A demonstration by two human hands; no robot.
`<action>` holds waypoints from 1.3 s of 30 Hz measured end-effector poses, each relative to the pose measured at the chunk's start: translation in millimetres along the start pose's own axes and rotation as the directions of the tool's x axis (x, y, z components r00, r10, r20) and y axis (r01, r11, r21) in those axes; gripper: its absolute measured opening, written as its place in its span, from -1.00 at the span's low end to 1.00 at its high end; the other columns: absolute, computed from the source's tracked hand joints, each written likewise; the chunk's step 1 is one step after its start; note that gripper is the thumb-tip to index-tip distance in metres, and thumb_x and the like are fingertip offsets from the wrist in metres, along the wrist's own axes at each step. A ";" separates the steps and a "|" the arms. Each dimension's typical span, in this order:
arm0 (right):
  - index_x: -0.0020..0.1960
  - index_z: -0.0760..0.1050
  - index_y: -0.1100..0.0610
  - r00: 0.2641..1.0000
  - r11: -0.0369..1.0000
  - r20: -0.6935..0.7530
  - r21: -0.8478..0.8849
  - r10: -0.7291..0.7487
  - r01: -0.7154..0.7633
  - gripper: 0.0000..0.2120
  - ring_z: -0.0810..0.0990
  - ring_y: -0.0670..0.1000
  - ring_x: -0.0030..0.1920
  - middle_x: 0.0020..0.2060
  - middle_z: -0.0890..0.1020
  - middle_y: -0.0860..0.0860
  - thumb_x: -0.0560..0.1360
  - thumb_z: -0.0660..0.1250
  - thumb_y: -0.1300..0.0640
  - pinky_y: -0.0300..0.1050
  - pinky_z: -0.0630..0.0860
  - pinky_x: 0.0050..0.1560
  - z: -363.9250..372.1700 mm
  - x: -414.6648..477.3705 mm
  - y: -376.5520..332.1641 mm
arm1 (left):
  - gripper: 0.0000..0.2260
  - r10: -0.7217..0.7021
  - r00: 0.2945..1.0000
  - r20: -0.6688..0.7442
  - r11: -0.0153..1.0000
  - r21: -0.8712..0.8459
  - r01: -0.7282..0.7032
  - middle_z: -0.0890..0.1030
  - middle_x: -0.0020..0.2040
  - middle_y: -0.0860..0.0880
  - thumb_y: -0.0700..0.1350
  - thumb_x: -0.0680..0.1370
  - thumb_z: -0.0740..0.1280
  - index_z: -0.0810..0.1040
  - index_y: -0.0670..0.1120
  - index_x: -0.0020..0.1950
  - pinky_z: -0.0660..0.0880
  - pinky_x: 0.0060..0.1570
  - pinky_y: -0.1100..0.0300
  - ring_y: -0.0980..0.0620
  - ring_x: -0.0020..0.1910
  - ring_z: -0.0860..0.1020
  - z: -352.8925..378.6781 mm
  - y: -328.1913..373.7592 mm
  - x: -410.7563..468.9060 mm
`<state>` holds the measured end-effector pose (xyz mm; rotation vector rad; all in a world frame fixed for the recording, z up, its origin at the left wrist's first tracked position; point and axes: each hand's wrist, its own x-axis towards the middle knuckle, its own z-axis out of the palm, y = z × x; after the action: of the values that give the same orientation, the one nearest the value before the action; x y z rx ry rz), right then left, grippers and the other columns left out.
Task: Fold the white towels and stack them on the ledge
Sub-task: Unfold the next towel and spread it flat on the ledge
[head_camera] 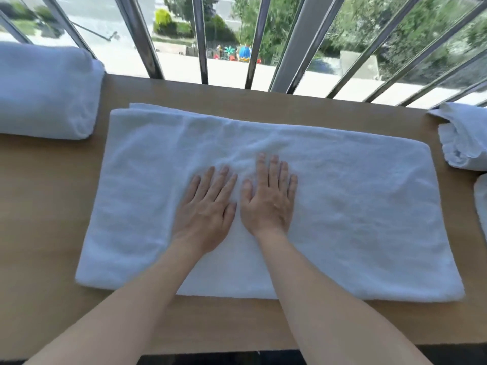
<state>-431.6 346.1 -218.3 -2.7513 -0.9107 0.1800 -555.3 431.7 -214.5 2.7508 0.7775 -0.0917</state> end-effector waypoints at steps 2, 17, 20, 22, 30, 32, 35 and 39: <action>0.62 0.03 -0.06 1.000 1.000 -0.005 -0.018 0.009 -0.010 -0.38 0.02 0.09 0.60 0.60 0.13 0.04 0.60 0.05 -0.15 0.12 -0.13 0.57 -0.2 -0.7 -0.8 | -0.47 0.028 1.000 0.012 1.000 0.000 -0.028 0.04 0.64 0.04 0.12 0.65 -0.07 0.09 0.07 0.63 -0.18 0.56 0.00 -0.04 0.62 -0.04 -3.6 -4.8 15.9; 0.60 0.17 -0.03 0.998 0.999 -0.069 -0.051 0.005 -0.009 -0.39 0.11 0.13 0.58 0.59 0.19 0.04 0.57 0.04 -0.14 0.17 -0.02 0.56 2.1 1.0 -2.2 | -0.40 -0.283 0.959 -0.010 0.959 0.013 0.283 -0.05 0.65 -0.01 0.21 0.60 -0.17 -0.05 0.08 0.64 -0.23 0.55 -0.02 -0.03 0.61 -0.16 -44.3 -100.6 104.6; 0.59 0.20 -0.02 0.997 0.999 -0.076 -0.048 0.001 -0.005 -0.39 0.12 0.13 0.58 0.58 0.20 0.06 0.57 0.07 -0.13 0.19 0.00 0.55 1.8 2.0 -3.1 | -0.37 -0.164 0.986 0.008 0.986 -0.012 0.164 -0.11 0.65 -0.03 0.23 0.60 -0.14 -0.08 0.04 0.65 -0.26 0.55 -0.03 -0.07 0.61 -0.19 -32.7 -60.8 81.5; 0.59 0.20 -0.02 0.997 0.999 -0.073 -0.049 0.000 -0.004 -0.39 0.11 0.12 0.58 0.58 0.20 0.05 0.56 0.07 -0.14 0.18 -0.01 0.56 2.0 1.4 -1.5 | -0.39 -0.022 1.000 0.021 1.000 -0.016 0.022 -0.05 0.65 -0.05 0.22 0.62 -0.07 0.00 0.05 0.64 -0.16 0.56 -0.08 -0.10 0.62 -0.13 -19.3 -26.3 51.3; 0.58 0.23 -0.03 0.994 0.999 -0.111 -0.051 -0.001 -0.005 -0.42 0.14 0.11 0.57 0.57 0.23 0.05 0.59 0.04 -0.15 0.18 0.01 0.55 8.2 1.6 -0.6 | -0.39 -0.252 0.967 -0.031 0.967 0.035 0.253 -0.09 0.65 0.02 0.27 0.61 -0.07 -0.07 0.13 0.64 -0.21 0.55 -0.06 -0.05 0.61 -0.14 -21.6 -88.8 20.9; 0.58 0.22 -0.04 0.994 0.999 -0.107 -0.050 0.001 -0.006 -0.43 0.13 0.11 0.58 0.58 0.22 0.04 0.59 0.04 -0.14 0.17 0.00 0.55 7.8 1.0 -1.5 | -0.39 -0.325 0.945 -0.023 0.945 0.035 0.326 -0.16 0.65 0.04 0.28 0.60 -0.13 -0.13 0.16 0.63 -0.30 0.53 0.01 -0.01 0.60 -0.22 -29.9 -117.3 34.2; 0.57 0.25 -0.03 0.994 0.999 -0.108 -0.053 0.000 -0.006 -0.43 0.16 0.12 0.57 0.57 0.24 0.04 0.58 0.05 -0.12 0.17 0.01 0.55 6.0 1.8 -2.0 | -0.39 -0.432 0.902 -0.021 0.902 -0.008 0.432 -0.21 0.64 0.05 0.27 0.60 -0.15 -0.15 0.14 0.63 -0.29 0.54 0.01 0.00 0.60 -0.26 -37.2 -133.5 49.8; 0.58 0.23 -0.03 0.996 0.998 -0.090 -0.064 0.002 -0.007 -0.42 0.14 0.11 0.57 0.58 0.22 0.04 0.58 0.03 -0.11 0.16 0.00 0.55 3.5 0.6 -2.3 | -0.37 -0.406 0.913 -0.028 0.914 -0.016 0.406 -0.20 0.64 -0.05 0.25 0.62 -0.13 -0.15 0.05 0.64 -0.29 0.54 -0.03 -0.08 0.60 -0.24 -28.4 -95.6 29.3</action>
<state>-433.1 349.0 -221.2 -2.7947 -0.9017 0.0276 -580.6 532.6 -215.2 2.5415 1.3450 -0.1287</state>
